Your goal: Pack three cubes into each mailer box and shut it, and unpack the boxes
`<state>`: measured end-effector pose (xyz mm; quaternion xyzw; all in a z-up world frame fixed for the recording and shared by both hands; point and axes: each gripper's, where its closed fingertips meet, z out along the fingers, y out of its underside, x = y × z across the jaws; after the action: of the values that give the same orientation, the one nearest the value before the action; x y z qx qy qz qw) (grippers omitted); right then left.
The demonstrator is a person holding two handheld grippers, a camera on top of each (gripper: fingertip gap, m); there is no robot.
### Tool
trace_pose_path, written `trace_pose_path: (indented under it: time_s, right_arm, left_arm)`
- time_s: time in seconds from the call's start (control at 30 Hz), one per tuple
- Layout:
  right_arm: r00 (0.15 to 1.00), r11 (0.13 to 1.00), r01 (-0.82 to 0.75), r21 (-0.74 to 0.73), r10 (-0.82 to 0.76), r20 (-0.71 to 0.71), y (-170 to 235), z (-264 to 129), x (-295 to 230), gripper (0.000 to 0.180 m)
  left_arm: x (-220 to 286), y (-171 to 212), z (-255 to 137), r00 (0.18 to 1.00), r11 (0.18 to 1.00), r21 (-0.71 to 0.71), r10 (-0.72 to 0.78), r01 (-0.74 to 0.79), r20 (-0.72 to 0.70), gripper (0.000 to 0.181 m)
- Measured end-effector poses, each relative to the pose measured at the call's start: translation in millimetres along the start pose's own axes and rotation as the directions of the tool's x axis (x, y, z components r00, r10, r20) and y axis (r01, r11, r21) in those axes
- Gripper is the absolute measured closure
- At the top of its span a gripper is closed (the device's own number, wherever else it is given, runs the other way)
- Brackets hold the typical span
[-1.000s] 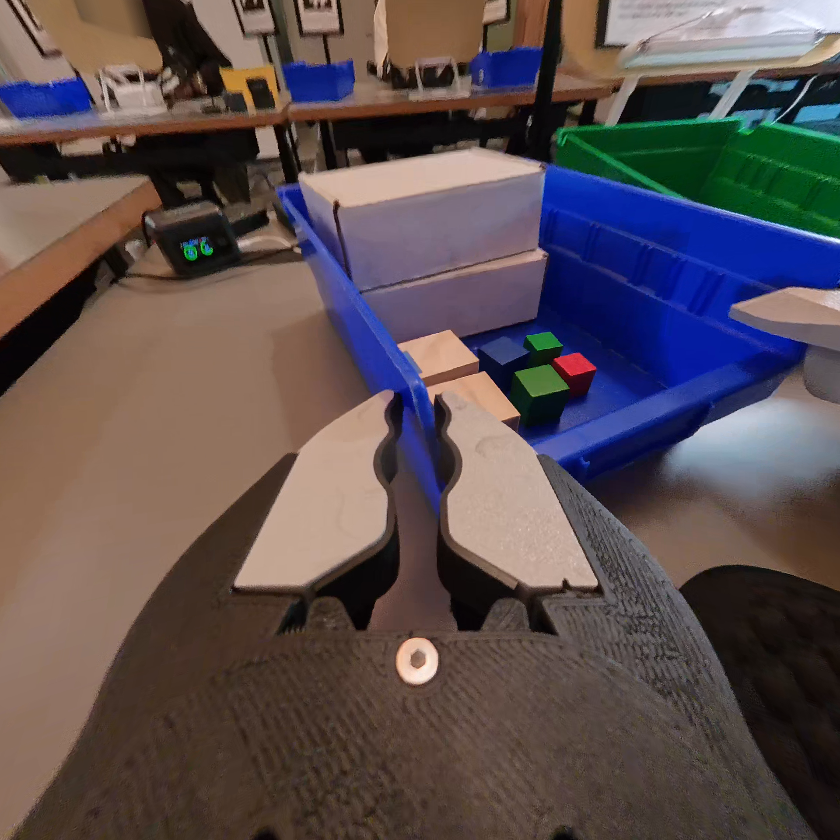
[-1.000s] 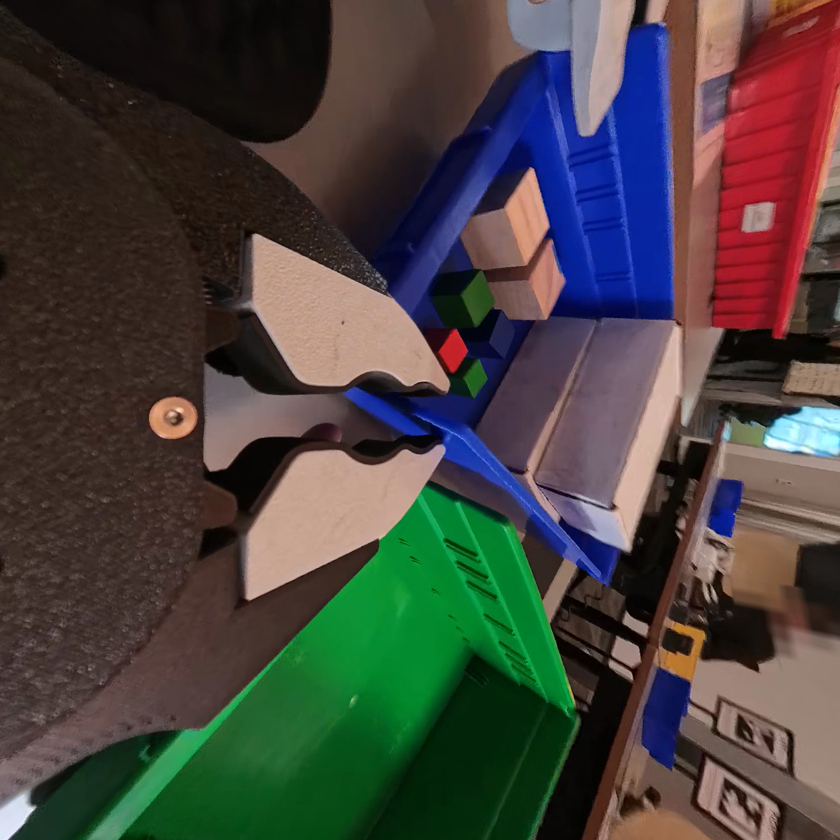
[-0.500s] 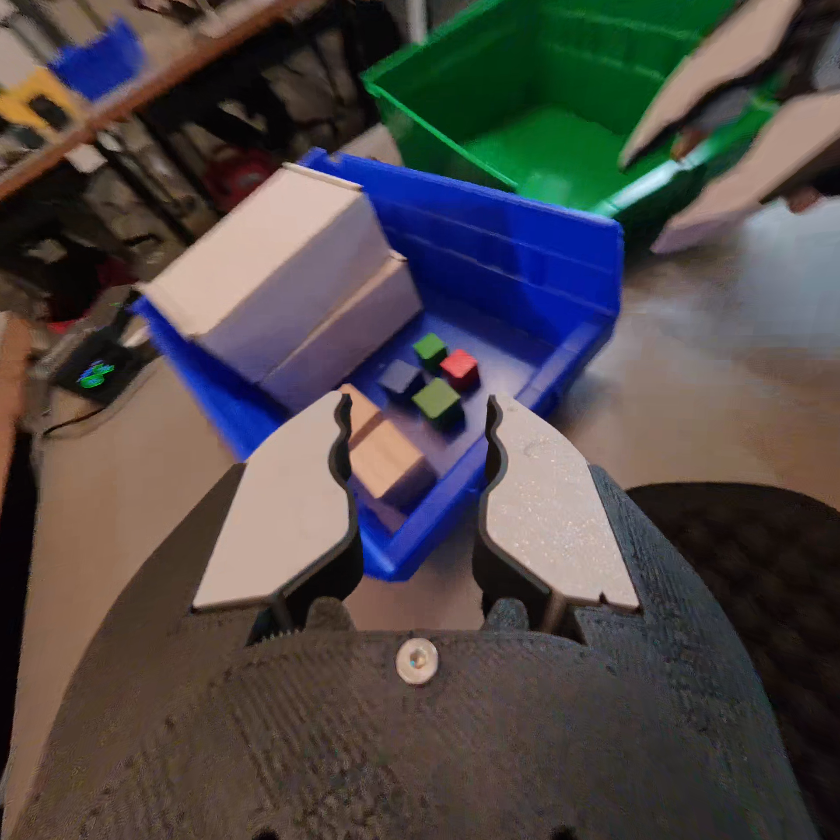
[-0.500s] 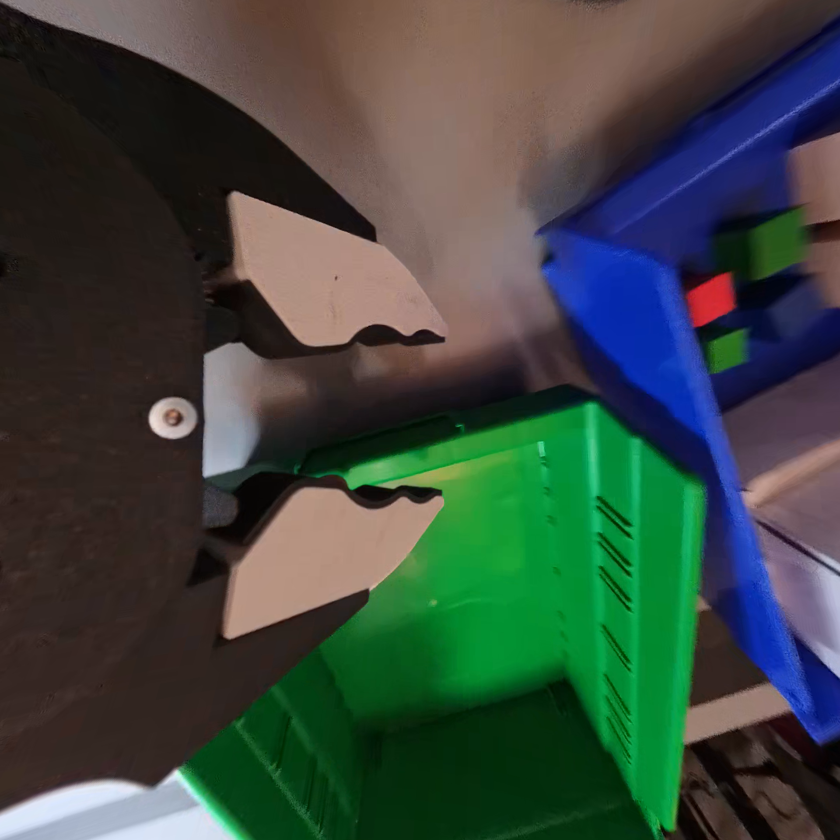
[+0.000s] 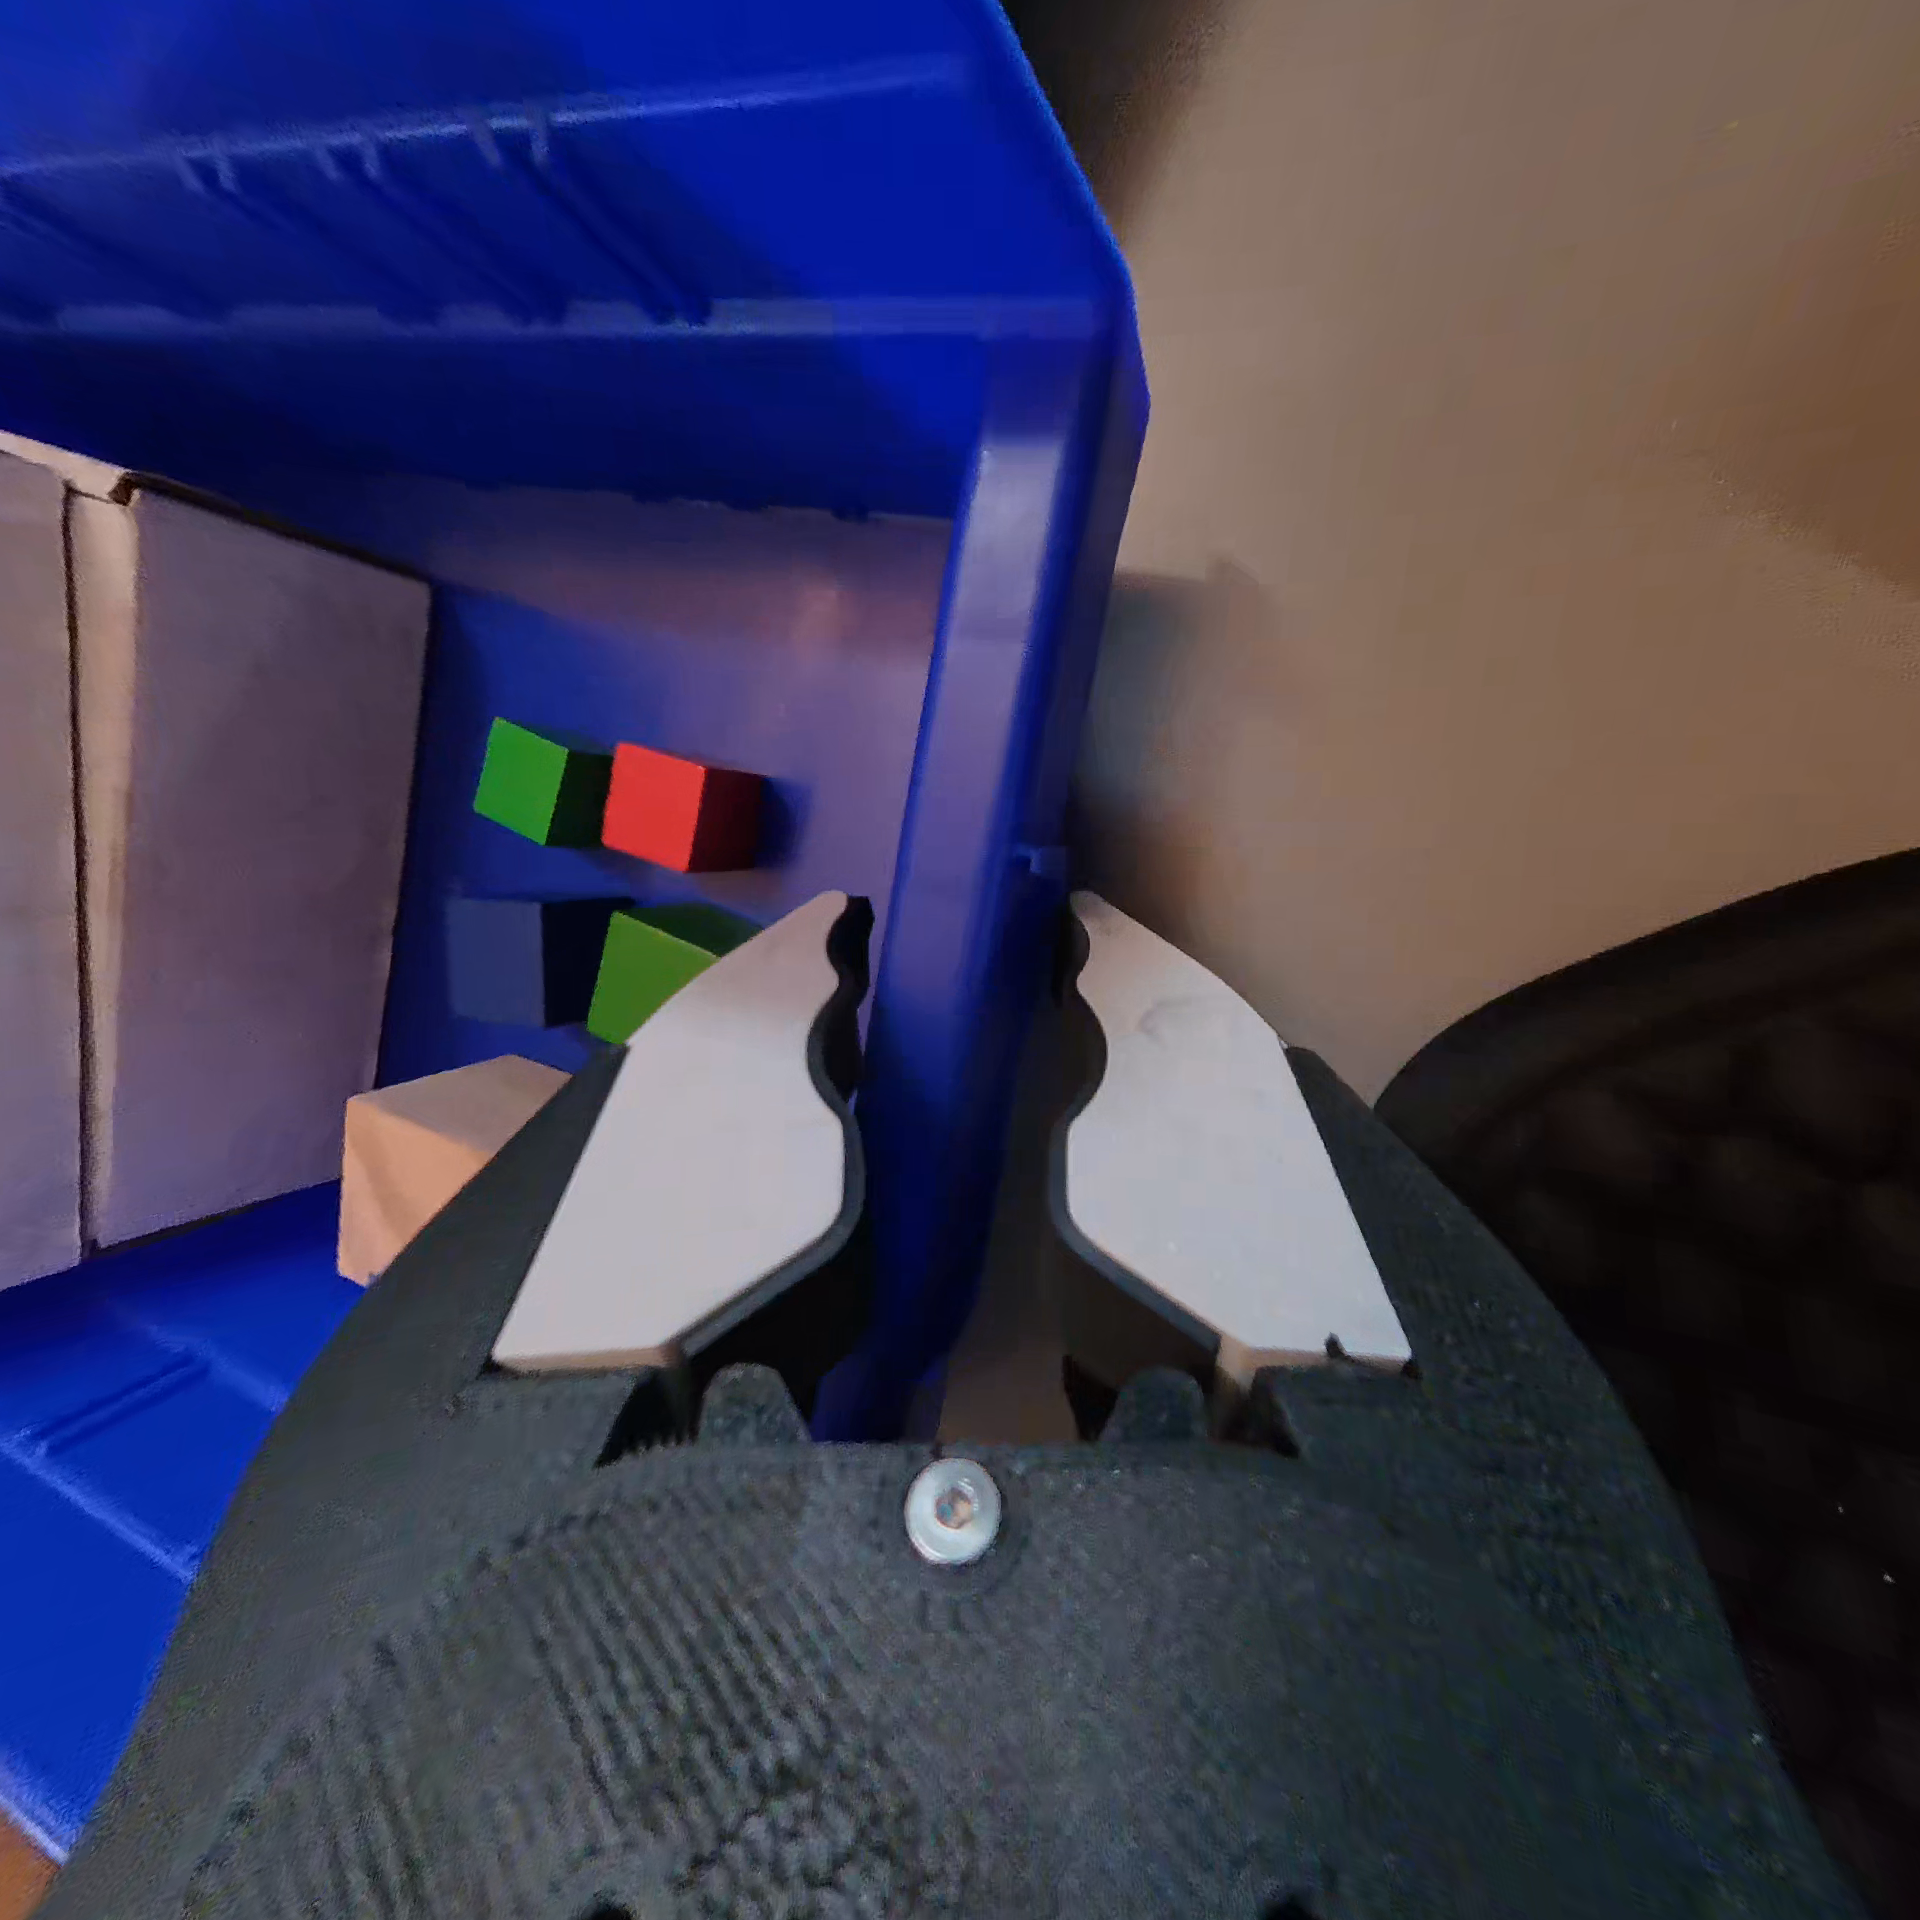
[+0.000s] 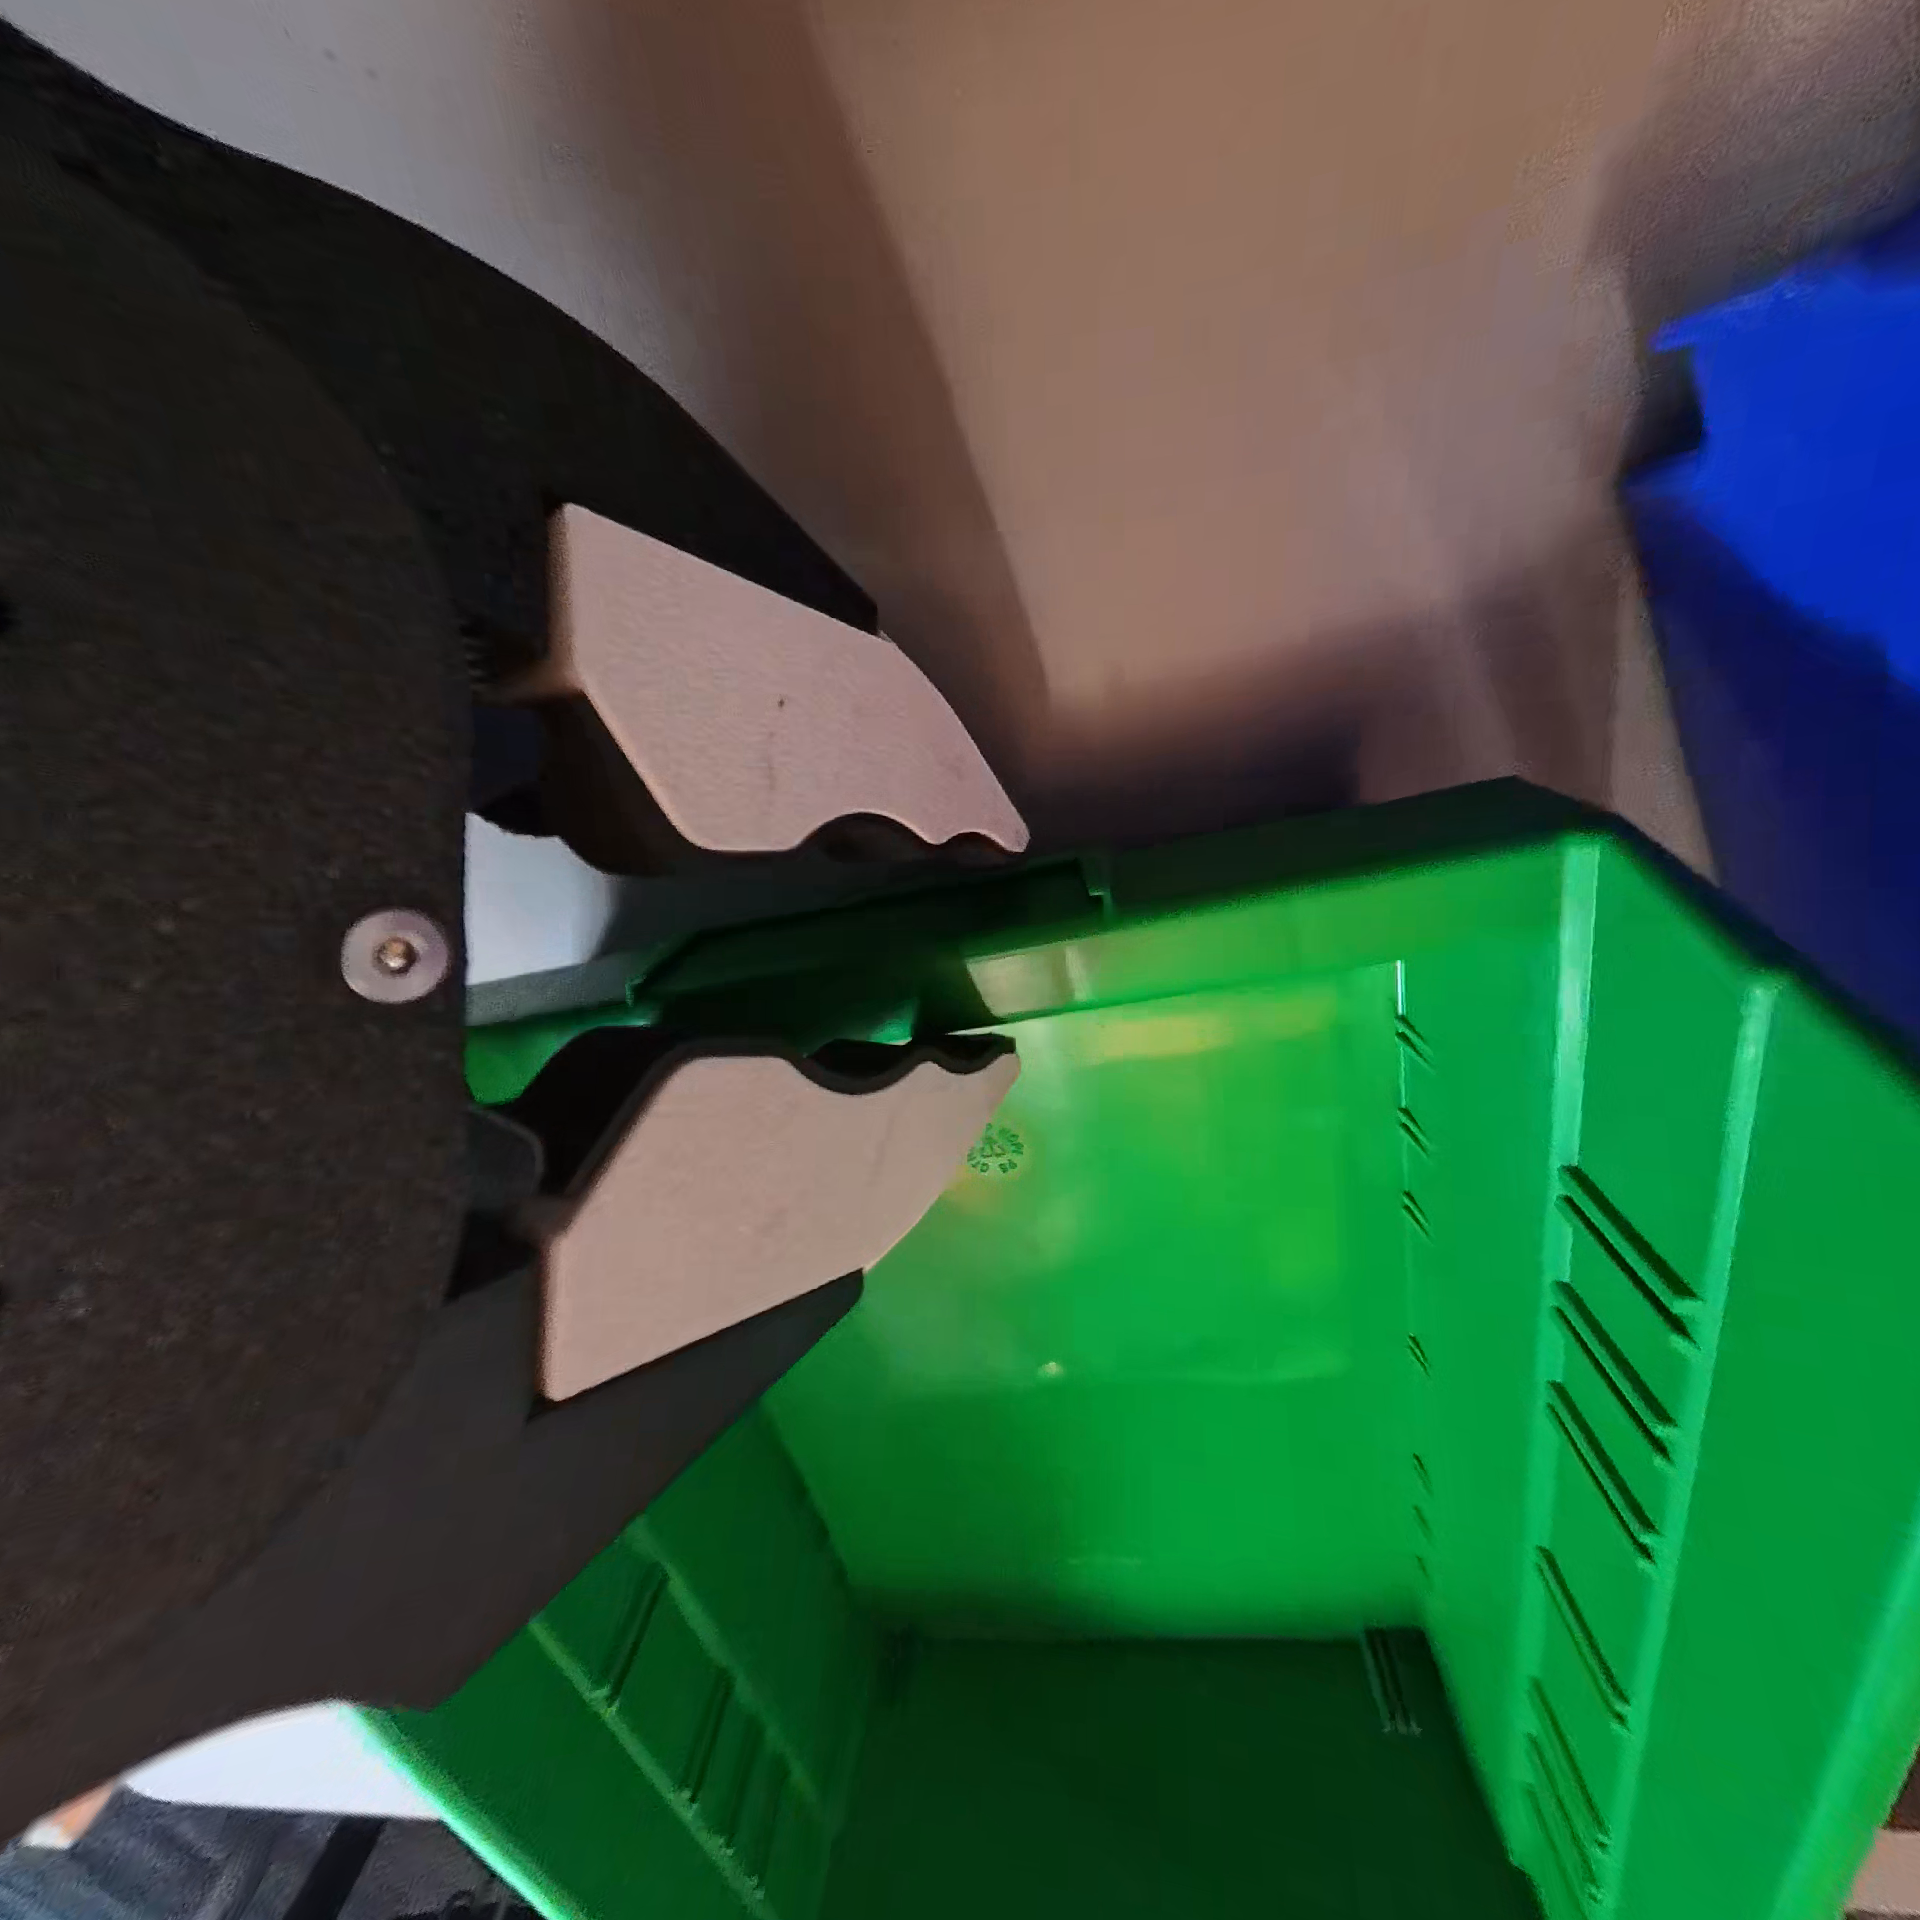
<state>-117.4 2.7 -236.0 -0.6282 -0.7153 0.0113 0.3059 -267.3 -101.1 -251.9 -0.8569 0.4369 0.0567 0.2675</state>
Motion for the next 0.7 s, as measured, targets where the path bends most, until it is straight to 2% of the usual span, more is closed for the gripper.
trace_pose_path:
  time_s: [0.37, 0.7]
  right_arm:
    - [0.995, 0.996, -0.086, -0.022, 0.085, -0.048, 86, -57, -26, 0.147]
    - [0.959, 0.964, -0.249, -0.095, 0.231, -0.165, 172, -87, -3, 0.147]
  left_arm:
    - [-6, -3, 4, 1.0, 1.0, 0.025, 0.005, -0.005, 0.006, 0.148]
    - [-19, -10, 12, 0.999, 1.0, 0.018, 0.019, -0.019, 0.028, 0.149]
